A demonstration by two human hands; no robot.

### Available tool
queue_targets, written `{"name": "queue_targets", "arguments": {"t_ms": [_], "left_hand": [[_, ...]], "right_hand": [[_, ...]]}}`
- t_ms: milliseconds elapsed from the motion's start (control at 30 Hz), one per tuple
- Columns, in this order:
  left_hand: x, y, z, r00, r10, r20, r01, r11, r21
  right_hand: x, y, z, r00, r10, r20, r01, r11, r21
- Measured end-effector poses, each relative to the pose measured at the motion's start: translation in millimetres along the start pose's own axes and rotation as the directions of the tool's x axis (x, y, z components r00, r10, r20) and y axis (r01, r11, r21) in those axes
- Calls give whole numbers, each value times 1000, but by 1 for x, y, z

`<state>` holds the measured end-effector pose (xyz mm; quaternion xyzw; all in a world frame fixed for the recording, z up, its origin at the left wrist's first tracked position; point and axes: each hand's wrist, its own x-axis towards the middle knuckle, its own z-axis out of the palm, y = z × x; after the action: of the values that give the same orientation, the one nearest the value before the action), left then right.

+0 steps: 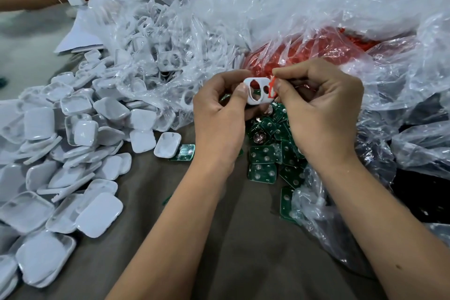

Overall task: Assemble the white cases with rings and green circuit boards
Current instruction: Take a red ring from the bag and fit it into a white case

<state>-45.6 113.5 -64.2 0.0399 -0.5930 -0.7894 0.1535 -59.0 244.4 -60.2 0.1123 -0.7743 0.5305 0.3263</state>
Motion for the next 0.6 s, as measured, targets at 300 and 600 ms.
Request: {"name": "queue_targets", "arguments": {"t_ms": [300, 600], "left_hand": [[-1, -3, -2, 996, 63, 67, -72, 987, 146], [-2, -6, -5, 995, 82, 64, -92, 979, 180]], "right_hand": [[-3, -2, 4, 990, -137, 46, 142, 978, -155], [-3, -1, 3, 985, -136, 109, 156, 967, -200]]}}
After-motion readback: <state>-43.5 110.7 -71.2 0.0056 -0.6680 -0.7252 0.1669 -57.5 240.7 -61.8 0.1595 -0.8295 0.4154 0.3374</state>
